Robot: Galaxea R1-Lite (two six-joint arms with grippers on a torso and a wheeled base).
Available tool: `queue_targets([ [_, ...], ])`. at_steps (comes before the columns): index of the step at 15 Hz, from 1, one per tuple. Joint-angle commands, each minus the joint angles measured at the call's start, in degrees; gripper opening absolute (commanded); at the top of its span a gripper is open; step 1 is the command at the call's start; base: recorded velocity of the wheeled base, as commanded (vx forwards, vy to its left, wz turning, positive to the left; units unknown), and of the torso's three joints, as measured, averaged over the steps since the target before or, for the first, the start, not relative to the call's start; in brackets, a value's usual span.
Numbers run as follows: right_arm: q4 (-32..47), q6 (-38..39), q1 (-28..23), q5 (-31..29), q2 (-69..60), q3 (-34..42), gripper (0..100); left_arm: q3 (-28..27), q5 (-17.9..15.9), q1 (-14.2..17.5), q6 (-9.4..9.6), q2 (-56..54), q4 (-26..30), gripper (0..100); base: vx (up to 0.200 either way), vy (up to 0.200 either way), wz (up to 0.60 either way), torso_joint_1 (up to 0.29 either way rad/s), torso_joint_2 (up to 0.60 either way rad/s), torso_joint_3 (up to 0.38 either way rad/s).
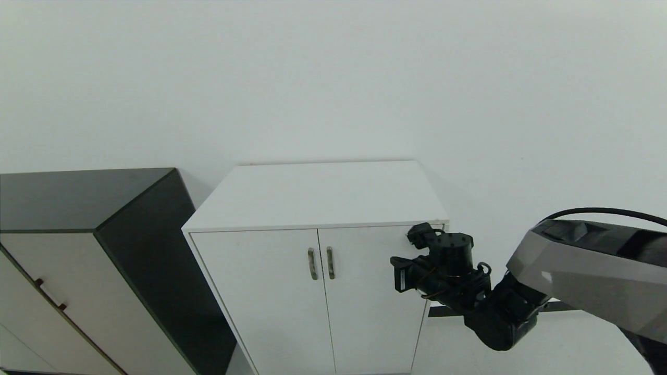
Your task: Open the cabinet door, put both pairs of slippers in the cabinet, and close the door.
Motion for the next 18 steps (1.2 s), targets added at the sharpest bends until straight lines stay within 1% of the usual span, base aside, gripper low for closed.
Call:
queue_targets([
  [1, -1.87, -0.3, -1.44, -2.72, -10.78, 10.01, 0, 0.0, 0.0, 0.01, 0.0, 0.08, 0.0, 0, 0.0, 0.0, 0.0, 0.0, 0.0, 0.0],
  [3, -1.69, -0.47, -3.46, -5.27, -18.16, 17.22, 0, 0.0, 0.0, 0.01, 0.0, 0.08, 0.0, 0, 0.0, 0.0, 0.0, 0.0, 0.0, 0.0],
  [4, -1.34, -0.47, -4.78, -8.43, -23.34, 22.4, 0, 0.0, 0.0, 0.01, -0.09, -0.01, 0.0, 0, 0.0, 0.0, 0.0, 0.0, 0.0, 0.0],
  [5, -0.99, -0.47, -5.31, -9.75, -25.1, 24.25, 0, 0.0, 0.0, 0.01, -0.09, 0.08, 0.0, 0, 0.0, 0.0, 0.0, 0.0, 0.0, 0.0],
  [6, 0.51, -0.39, -7.06, -14.15, -30.81, 30.4, 0, 0.0, 0.0, 0.01, -0.09, 0.08, 0.0, 0, 0.0, 0.0, 0.0, 0.0, 0.0, 0.0],
  [8, 1.56, -0.39, -10.05, -18.63, -36.88, 37.17, 0, 0.0, 0.0, 0.01, -0.09, 0.08, 0.0, 0, 0.0, 0.0, 0.0, 0.0, 0.0, 0.0],
  [10, 4.02, -0.47, -12.16, -20.91, -44.0, 42.7, 0, 0.0, 0.0, 0.01, 0.0, -0.01, 0.0, 0, 0.0, 0.0, 0.0, 0.0, 0.0, 0.0],
  [12, 9.38, -0.47, -12.6, -22.41, -51.82, 45.69, 0, 0.0, 0.0, 0.01, 0.0, 0.08, 0.0, 0, 0.0, 0.0, 0.0, 0.0, 0.0, 0.0],
  [13, 15.62, -0.47, -13.13, -23.55, -59.47, 46.48, 0, 0.0, 0.0, 0.01, 0.0, 0.08, 0.0, 0, 0.0, 0.0, 0.0, 0.0, 0.0, 0.0],
  [17, 39.62, 0.14, -13.57, -23.64, -87.24, 46.92, 0, 0.0, 0.0, 0.01, -0.09, 0.08, 0.0, 0, 0.0, 0.0, 0.0, 0.0, 0.0, 0.0],
  [18, 47.35, 0.49, -13.65, -23.46, -95.59, 47.45, 0, 0.0, 0.0, 0.01, -0.09, 0.08, 0.0, 0, 0.0, 0.0, 0.0, 0.0, 0.0, 0.0],
])
